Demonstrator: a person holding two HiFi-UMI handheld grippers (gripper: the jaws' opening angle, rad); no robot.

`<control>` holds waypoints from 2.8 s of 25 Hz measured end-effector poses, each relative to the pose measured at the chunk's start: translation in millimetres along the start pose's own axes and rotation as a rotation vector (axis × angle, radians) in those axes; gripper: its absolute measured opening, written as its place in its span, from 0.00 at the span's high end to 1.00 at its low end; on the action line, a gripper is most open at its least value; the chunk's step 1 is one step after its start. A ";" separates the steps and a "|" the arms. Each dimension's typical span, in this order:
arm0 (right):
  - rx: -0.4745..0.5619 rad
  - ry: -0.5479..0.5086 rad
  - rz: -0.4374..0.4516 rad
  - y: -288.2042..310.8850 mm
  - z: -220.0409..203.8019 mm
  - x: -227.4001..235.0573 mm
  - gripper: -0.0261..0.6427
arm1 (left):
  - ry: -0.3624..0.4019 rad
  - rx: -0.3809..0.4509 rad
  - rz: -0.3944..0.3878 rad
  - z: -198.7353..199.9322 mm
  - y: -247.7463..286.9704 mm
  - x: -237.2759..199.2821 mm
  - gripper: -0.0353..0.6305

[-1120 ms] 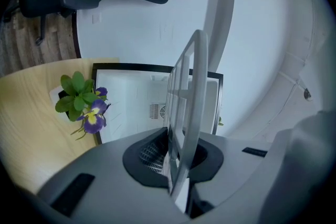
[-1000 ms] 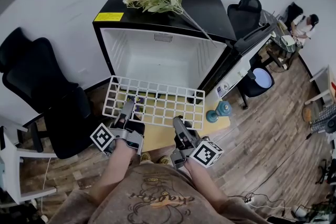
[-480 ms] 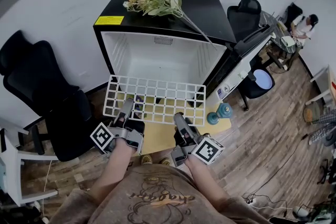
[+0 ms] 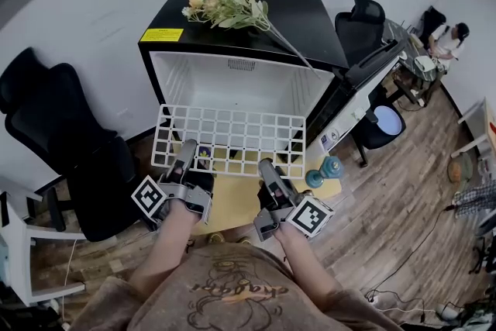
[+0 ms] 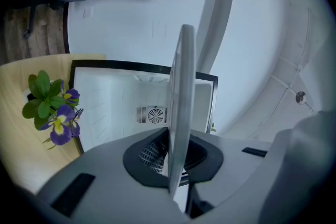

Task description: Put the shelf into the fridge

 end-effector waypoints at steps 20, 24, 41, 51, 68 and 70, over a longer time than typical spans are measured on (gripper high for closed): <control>0.042 -0.033 0.073 30.9 31.9 -11.3 0.85 | 0.025 -0.020 -0.053 -4.0 42.0 21.8 0.88; 0.040 -0.030 0.071 31.7 32.1 -10.3 0.85 | 0.025 -0.014 -0.052 -4.3 42.1 21.4 0.88; 0.037 -0.016 0.062 36.9 35.8 -4.8 0.85 | 0.033 -0.005 -0.051 -4.1 47.4 19.6 0.88; 0.036 -0.001 0.059 39.9 38.9 -3.4 0.86 | 0.039 -0.004 -0.048 -4.2 50.6 20.0 0.88; 0.039 0.014 0.057 43.9 41.1 -2.2 0.86 | 0.043 0.004 -0.042 -3.7 55.4 20.7 0.88; 0.040 0.015 0.057 44.2 41.2 -2.0 0.86 | 0.044 0.005 -0.042 -3.6 56.0 21.0 0.88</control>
Point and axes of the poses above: the fingertips, and each gripper's own axes: y forward along the fingers, x to its right, z out of its top, the point moved 5 cm from there along -y, backward along the fingers, and after that the axes turned 9 degrees about x, right-handed, at the moved point
